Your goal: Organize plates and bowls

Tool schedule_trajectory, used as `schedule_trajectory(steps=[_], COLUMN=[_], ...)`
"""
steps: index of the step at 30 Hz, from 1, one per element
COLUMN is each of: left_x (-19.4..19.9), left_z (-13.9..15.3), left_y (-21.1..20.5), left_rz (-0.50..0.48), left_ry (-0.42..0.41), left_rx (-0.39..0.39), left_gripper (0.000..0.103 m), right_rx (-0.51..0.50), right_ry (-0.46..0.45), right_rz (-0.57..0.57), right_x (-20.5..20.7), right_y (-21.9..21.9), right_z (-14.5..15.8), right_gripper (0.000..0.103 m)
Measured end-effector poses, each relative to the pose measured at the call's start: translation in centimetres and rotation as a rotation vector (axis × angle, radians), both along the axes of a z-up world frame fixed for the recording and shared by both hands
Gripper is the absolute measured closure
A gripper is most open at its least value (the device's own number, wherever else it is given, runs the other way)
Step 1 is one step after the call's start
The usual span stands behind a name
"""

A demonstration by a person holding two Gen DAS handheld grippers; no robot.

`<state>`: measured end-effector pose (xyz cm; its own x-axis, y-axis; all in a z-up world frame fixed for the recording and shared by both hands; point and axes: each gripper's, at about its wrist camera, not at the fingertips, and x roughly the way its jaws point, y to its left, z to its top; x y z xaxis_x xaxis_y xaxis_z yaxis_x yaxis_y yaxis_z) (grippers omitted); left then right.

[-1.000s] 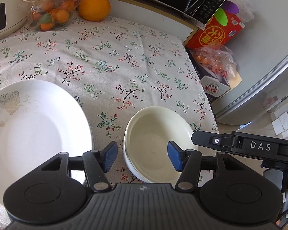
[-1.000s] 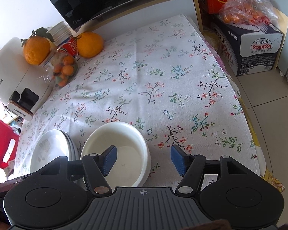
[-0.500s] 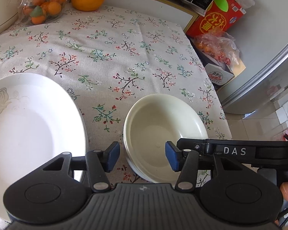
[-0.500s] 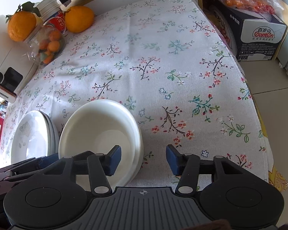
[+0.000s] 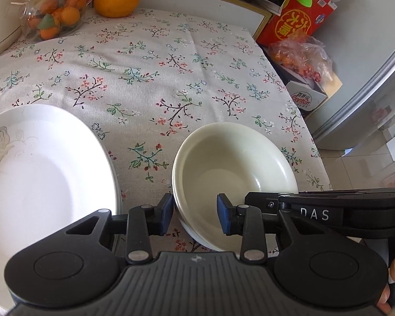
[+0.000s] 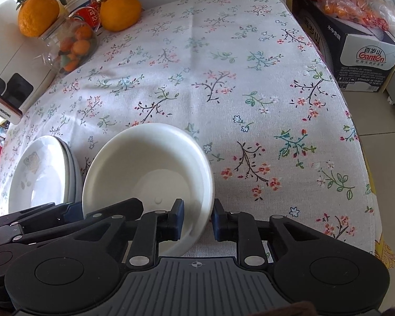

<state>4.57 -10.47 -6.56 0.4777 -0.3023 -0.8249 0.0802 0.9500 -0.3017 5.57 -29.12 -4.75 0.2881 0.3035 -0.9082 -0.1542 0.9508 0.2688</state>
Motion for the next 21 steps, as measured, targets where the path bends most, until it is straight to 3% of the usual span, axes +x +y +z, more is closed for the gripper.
schedule_trajectory(steps=[5, 21], left_x=[-0.3, -0.9], left_z=[0.5, 4.0], left_y=[0.0, 1.6], left_rz=[-0.010, 0.061], left_ry=[-0.020, -0.120], left_rx=[-0.010, -0.054], left_gripper=[0.079, 0.079], right_rx=[0.000, 0.066], right_ry=[-0.039, -0.169], right_rz=[-0.031, -0.066], right_x=[0.0, -0.1], right_y=[-0.5, 0.5], right_z=[0.8, 4.4], right_gripper=[0.082, 0.082])
